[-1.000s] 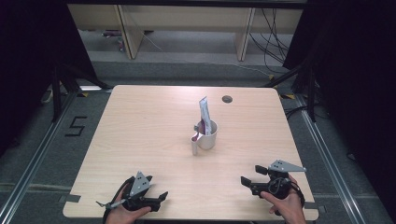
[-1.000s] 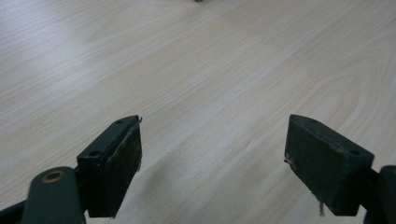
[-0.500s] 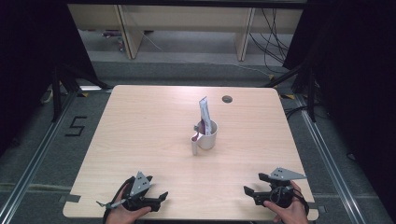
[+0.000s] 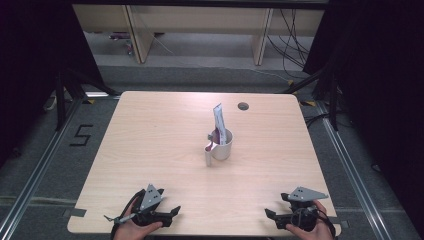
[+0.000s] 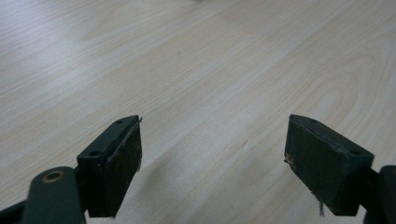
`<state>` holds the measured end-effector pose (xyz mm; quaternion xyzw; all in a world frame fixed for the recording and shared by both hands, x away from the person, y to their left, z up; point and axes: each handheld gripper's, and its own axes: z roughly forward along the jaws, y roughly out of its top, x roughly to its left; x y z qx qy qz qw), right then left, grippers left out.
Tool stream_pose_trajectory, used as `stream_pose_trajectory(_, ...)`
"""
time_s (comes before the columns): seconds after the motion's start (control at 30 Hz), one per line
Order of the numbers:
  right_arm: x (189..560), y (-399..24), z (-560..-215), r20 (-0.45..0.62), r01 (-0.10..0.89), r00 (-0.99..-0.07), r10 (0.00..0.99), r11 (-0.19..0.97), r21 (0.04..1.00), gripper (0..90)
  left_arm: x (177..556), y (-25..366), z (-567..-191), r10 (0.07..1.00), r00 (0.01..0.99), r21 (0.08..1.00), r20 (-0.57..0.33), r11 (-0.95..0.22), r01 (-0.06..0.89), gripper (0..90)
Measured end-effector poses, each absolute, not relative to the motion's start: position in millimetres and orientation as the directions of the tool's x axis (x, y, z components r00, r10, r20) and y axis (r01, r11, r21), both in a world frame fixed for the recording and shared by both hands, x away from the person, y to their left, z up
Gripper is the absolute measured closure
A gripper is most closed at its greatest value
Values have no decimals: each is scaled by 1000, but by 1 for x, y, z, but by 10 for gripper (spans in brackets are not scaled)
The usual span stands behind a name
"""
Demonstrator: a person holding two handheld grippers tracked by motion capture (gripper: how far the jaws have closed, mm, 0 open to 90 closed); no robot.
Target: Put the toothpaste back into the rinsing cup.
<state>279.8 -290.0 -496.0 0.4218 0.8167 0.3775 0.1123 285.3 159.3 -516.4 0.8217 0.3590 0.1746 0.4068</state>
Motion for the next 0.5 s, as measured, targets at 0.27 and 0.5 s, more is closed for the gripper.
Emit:
stream_pose_trajectory(0.27,275,-292,-497,113,595,-629,769,382,708,167,286,159,-517,731,683,785,5,-426,450,186)
stream_pose_trajectory(0.5,274,-292,-498,136,610,-624,770,371,700,167,286,160,-516,730,684,787,-1,-421,451,185)
